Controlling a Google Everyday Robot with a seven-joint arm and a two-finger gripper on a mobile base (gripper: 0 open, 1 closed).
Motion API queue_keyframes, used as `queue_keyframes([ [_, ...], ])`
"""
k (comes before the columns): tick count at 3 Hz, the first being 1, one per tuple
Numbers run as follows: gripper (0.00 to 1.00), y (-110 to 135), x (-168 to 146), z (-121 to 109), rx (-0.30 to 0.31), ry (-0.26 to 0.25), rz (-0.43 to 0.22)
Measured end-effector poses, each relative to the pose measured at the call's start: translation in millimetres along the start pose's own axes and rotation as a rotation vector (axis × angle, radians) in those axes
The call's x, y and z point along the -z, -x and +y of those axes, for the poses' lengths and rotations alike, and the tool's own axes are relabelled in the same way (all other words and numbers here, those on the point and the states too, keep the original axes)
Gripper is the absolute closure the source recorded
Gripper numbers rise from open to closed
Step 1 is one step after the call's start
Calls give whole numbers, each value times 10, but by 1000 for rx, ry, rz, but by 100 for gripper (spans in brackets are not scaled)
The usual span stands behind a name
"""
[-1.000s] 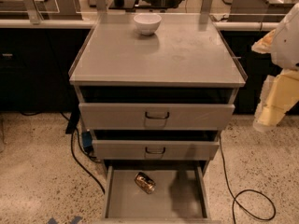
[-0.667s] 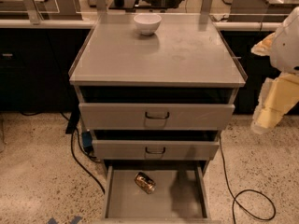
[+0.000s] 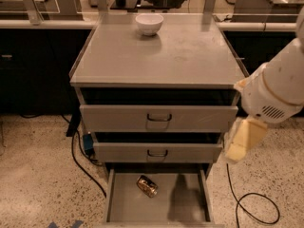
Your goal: Pick orange can from bottom drawer and place on counter
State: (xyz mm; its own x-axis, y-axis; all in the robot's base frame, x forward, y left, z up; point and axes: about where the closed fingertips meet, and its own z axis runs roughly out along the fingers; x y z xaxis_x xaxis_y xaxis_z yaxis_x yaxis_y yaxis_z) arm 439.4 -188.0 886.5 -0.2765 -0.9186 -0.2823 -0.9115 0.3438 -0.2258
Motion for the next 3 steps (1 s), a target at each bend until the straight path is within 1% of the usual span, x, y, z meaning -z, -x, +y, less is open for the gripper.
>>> queue_keyframes([
  [1, 0, -52, -524, 155, -35, 68, -16],
  [2, 0, -52, -525, 156, -35, 67, -16],
  [3, 0, 6, -642, 224, -68, 44, -22],
])
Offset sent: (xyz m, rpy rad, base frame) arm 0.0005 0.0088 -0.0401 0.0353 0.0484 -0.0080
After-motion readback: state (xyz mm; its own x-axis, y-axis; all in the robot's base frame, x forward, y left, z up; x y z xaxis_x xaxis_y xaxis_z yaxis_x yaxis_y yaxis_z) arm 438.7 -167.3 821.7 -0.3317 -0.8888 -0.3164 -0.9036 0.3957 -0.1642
